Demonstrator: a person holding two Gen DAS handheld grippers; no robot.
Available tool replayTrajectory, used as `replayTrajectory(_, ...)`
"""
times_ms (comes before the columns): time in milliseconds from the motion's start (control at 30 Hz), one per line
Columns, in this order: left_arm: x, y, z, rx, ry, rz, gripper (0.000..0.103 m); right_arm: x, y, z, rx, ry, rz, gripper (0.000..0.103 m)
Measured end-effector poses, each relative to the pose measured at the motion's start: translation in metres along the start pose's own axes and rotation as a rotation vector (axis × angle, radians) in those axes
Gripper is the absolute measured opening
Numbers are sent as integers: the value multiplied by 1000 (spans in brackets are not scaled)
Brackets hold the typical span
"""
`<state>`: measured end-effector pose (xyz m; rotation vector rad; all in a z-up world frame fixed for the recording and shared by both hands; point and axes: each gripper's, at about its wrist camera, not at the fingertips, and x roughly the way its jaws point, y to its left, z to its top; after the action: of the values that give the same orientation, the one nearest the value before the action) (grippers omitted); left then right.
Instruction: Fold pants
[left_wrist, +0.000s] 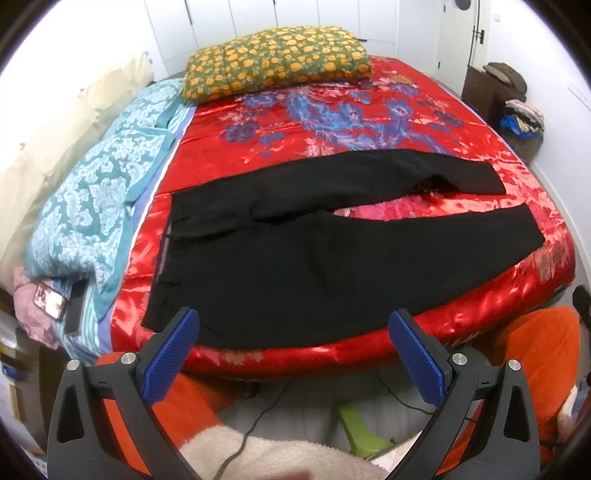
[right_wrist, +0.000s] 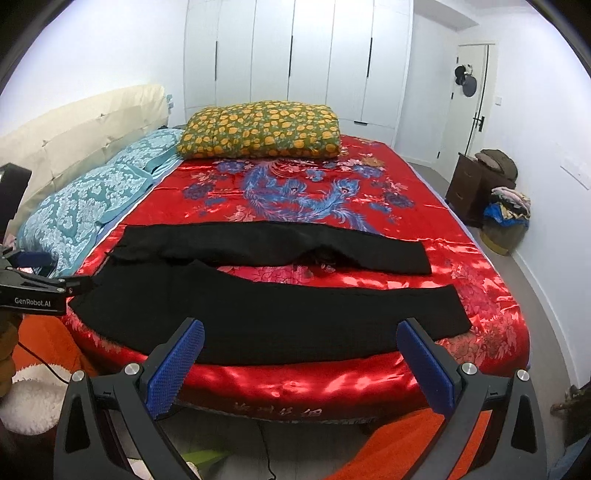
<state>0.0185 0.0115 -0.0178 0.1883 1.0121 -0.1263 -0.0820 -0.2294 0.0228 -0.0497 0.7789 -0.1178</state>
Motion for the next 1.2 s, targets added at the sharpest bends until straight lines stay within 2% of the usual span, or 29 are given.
replayTrajectory(133,3,-3,3,14,1,2,102,6,-6,0,16,18,22,103)
replayTrajectory(267,11,2,17,5,-14,17,102,22,-25,9,70,20,167,103)
replayTrajectory(367,16,4,33,-7,-41,35,102,58,-66,32,185,27,274,103)
replayTrajectory(433,18,6,41,-16,-53,39,102,94,-105,56,261,43,307,103)
replayTrajectory(533,27,7,44,-31,-41,41,102,157,-181,103,304,29,281,103)
replayTrajectory(600,41,5,42,-34,-1,47,102,211,-233,128,321,82,249,103)
replayTrajectory(700,69,0,39,-35,95,66,102,317,-311,146,332,255,138,101)
replayTrajectory(733,78,-2,38,-37,126,71,102,350,-330,147,343,322,113,98)
replayTrajectory(767,84,-3,38,-40,150,75,102,378,-345,147,359,378,98,86)
replayTrajectory(800,90,-4,39,-44,169,82,102,404,-358,146,387,426,88,78)
replayTrajectory(867,97,-9,40,-48,187,100,102,444,-374,146,441,476,106,78)
replayTrajectory(1000,112,-17,47,-38,215,125,102,498,-372,153,366,546,76,77)
replayTrajectory(1100,125,-27,48,-11,246,124,102,529,-375,139,321,628,50,76)
replayTrajectory(1133,129,-30,48,-2,256,122,102,536,-376,138,307,645,55,71)
replayTrajectory(1167,133,-33,47,7,266,118,102,542,-375,134,296,672,80,42)
replayTrajectory(1200,138,-37,45,17,281,112,102,546,-370,133,241,696,57,15)
